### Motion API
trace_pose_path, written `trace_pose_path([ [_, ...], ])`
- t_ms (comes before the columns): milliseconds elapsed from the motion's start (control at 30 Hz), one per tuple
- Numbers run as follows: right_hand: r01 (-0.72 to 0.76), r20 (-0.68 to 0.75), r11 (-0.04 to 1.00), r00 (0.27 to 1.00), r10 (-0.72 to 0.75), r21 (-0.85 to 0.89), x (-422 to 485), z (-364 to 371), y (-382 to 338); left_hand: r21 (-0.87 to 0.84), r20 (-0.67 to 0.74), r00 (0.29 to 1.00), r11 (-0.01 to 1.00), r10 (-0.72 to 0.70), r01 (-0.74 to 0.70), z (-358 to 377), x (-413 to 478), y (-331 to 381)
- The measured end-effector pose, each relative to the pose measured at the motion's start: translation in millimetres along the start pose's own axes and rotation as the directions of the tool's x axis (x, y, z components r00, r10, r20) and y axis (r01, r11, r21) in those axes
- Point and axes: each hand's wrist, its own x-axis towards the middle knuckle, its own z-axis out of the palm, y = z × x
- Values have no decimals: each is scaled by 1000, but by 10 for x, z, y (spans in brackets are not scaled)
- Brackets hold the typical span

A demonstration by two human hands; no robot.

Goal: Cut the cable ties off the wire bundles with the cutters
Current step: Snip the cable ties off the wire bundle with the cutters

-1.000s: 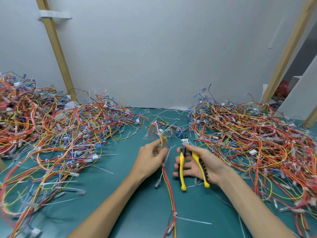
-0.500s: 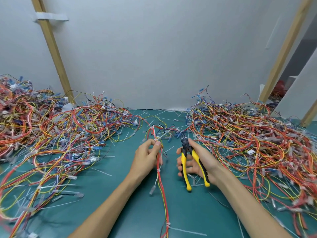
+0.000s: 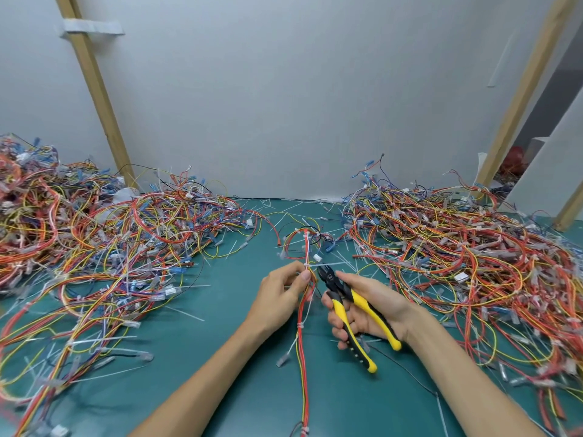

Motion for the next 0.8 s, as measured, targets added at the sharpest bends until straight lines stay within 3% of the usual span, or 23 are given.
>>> trace_pose_path([
  [233, 4, -10, 999, 1000, -4, -48, -15, 54, -23, -62, -42, 999, 998, -9, 7, -3, -5, 50],
  [333, 73, -195, 993, 977, -90, -95, -26, 87, -59, -101, -173, 985, 994, 11, -28, -14, 4, 79],
  [400, 147, -376, 953, 894, -242, -263, -24, 107, -97, -126, -264, 965, 991, 1, -35, -39, 19, 95],
  [467, 127, -476, 813, 755, -451, -568, -39, 140, -119, -156, -296, 955, 988, -29, -19, -48, 27, 109],
  [533, -32, -398, 483, 614, -681, -875, -41, 133, -95, -178, -275, 959, 984, -62, 13, -42, 24, 119],
  [567, -117, -320, 314, 596, -736, -942, -29, 126, -71, -184, -258, 963, 983, -70, 22, -38, 19, 118],
  [633, -234, -234, 109, 615, -753, -966, 15, 115, -20, -180, -233, 970, 983, -70, 28, -40, 19, 107],
  [700, -288, -205, 17, 639, -742, -958, 87, 67, 47, -185, -219, 973, 982, -75, 34, -50, 24, 88],
  [800, -293, -186, -9, 630, -754, -956, 144, 5, 119, -217, -191, 977, 975, -93, 50, -49, 27, 63],
])
